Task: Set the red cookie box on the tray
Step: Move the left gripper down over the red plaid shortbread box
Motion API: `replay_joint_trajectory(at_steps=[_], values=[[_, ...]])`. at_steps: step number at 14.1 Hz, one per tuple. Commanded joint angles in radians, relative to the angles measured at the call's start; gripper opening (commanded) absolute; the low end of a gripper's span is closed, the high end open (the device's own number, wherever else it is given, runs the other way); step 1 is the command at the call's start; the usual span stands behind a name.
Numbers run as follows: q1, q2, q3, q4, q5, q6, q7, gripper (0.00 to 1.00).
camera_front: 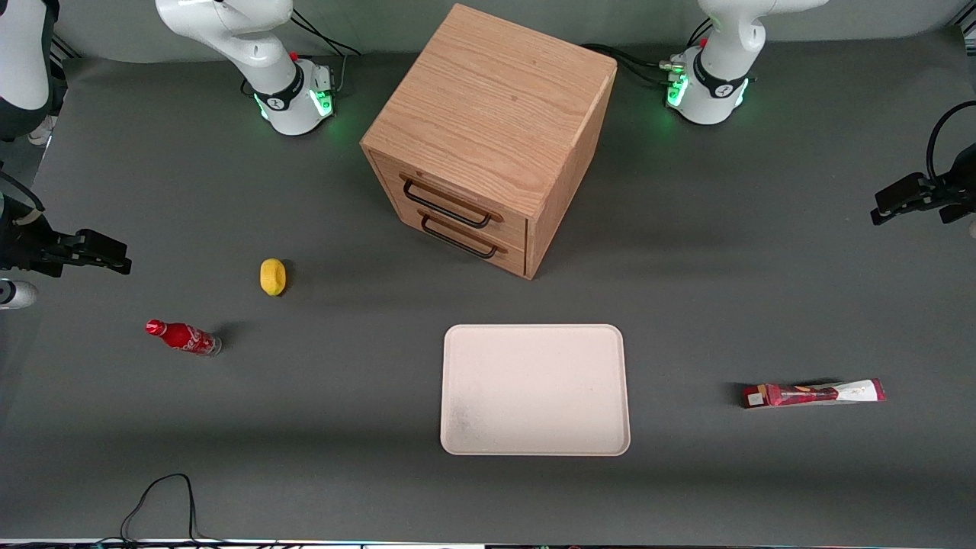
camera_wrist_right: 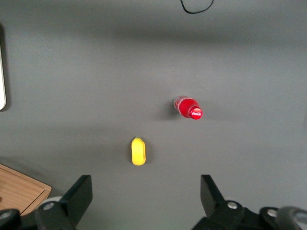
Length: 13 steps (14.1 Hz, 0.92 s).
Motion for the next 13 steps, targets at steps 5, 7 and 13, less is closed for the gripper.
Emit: replay_joint_trajectory(at_steps=[5, 7, 13], values=[[-0.014, 0.017, 0.005, -0.049, 0.024, 0.014, 0.027, 1.00], [-0.011, 0.023, 0.007, -0.061, 0.022, 0.029, 0.030, 1.00], [0.001, 0.122, 0.015, -0.029, 0.102, 0.216, 0.494, 1.00]])
